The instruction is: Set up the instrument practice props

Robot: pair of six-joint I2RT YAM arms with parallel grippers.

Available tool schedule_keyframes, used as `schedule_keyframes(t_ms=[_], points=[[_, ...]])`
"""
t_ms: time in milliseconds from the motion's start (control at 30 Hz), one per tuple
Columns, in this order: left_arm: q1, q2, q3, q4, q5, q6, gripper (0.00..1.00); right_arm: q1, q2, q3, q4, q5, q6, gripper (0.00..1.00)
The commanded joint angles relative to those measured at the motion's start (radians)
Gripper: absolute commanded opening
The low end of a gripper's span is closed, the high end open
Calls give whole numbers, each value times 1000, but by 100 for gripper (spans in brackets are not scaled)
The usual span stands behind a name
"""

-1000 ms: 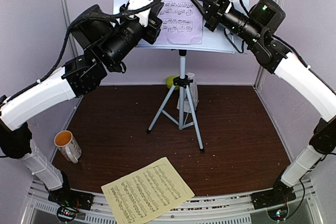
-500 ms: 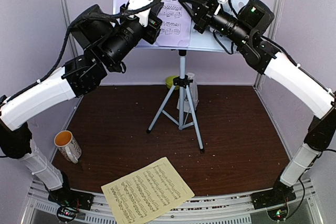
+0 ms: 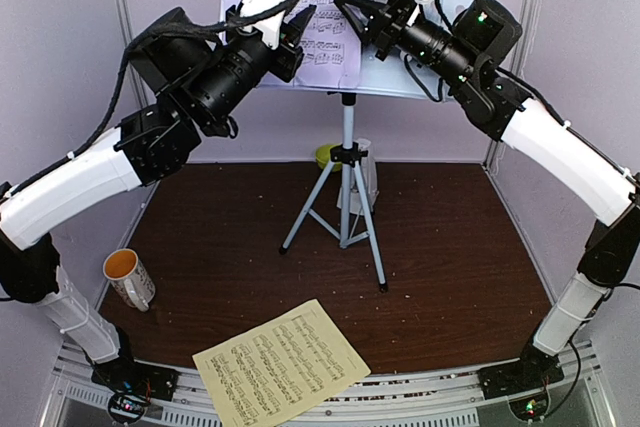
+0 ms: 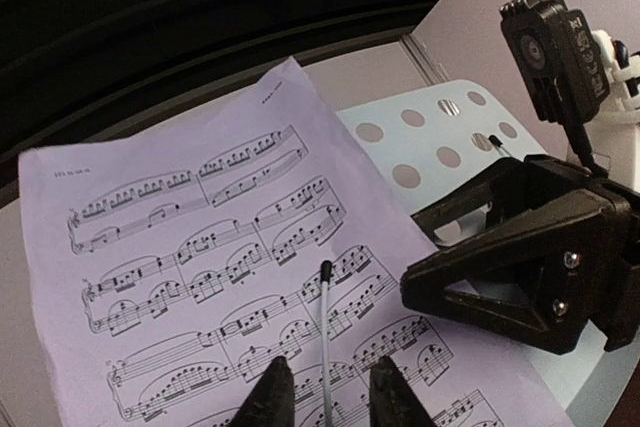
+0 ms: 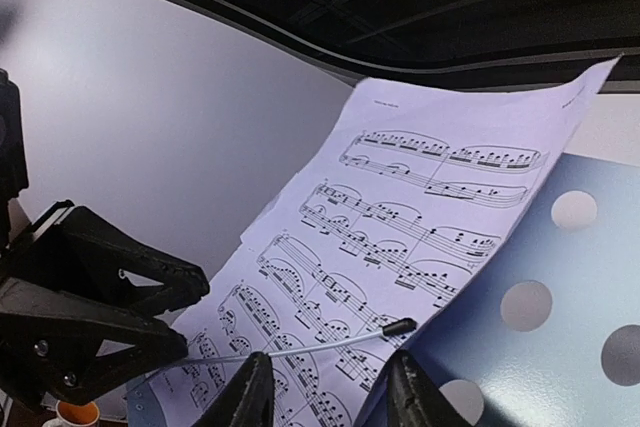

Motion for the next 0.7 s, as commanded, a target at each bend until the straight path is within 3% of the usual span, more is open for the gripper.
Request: schedule_keyframes(t_ms=[0, 200, 300, 467, 667], points=[[-1, -49, -4, 51, 28, 5, 39, 3, -17, 10, 10, 24, -20, 41], [-14, -63, -11, 23, 21, 27, 58, 3, -29, -5, 22, 32, -27, 52], [-16, -92, -37, 15, 20, 25, 66, 3, -43, -13, 22, 38, -35, 64], [-17, -159, -82, -38, 24, -24, 72, 3, -82, -30, 11, 59, -55, 81], [-16, -240, -137, -173, 3, -120, 76, 3, -154, -64, -18, 78, -61, 92]])
